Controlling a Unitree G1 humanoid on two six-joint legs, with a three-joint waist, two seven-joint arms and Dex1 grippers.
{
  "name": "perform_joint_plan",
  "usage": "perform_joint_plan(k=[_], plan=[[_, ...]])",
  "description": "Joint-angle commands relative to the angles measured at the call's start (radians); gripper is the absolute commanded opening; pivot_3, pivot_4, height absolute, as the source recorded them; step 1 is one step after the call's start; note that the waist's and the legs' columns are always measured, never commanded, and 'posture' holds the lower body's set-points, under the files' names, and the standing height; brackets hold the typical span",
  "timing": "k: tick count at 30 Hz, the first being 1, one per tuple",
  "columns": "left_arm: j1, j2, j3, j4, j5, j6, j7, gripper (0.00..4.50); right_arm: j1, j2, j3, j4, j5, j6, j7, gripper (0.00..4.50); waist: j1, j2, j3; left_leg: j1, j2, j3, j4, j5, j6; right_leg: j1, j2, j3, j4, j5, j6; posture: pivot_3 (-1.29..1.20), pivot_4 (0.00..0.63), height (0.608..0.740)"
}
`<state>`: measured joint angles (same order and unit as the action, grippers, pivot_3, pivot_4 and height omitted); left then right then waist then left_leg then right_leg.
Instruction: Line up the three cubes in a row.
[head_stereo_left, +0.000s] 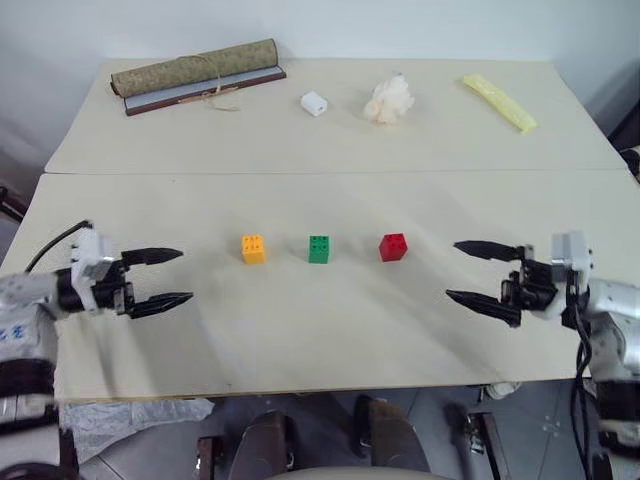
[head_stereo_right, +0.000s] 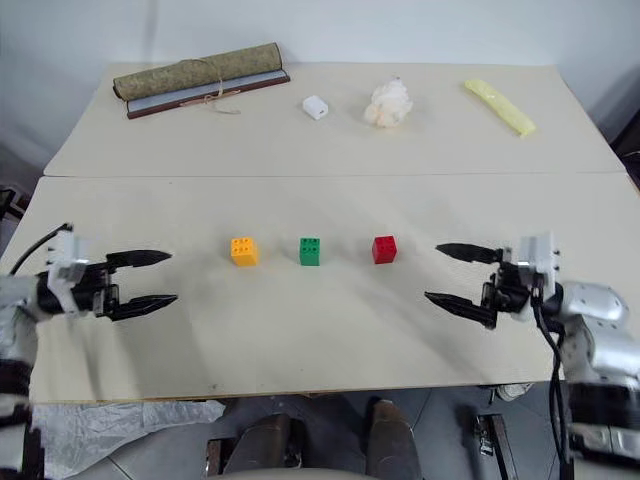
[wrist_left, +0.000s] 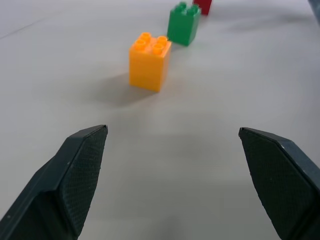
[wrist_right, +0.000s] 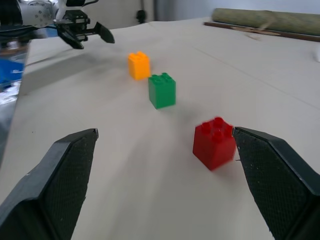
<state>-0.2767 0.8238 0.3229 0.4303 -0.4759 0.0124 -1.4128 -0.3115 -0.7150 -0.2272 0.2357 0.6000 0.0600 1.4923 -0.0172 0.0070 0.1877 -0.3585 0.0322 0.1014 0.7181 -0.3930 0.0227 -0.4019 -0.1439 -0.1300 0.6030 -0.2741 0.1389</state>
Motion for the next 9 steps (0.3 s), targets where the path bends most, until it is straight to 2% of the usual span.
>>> perform_joint_plan(k=[1, 9], plan=[[0.05, -0.006, 0.068, -0.157, -0.055, 0.052, 0.089, 4.48, -0.077, -0.013, 0.014, 0.066, -0.001, -0.014, 0.072, 4.5, 0.009, 0.0, 0.0, 0.0, 0.0, -0.001, 0.0, 0.0, 0.0, 0.0, 0.0, 0.0, 0.0, 0.0, 0.0, 0.0, 0.15, 0.74], [0.098, -0.005, 0.065, -0.206, -0.038, 0.032, 0.116, 4.48, -0.151, 0.008, 0.059, 0.144, -0.027, -0.058, 0.1, 4.5, 0.014, 0.0, 0.0, 0.0, -0.002, 0.003, -0.001, 0.0, 0.0, 0.0, -0.001, -0.001, 0.002, 0.0, -0.001, 0.0, 0.15, 0.74]])
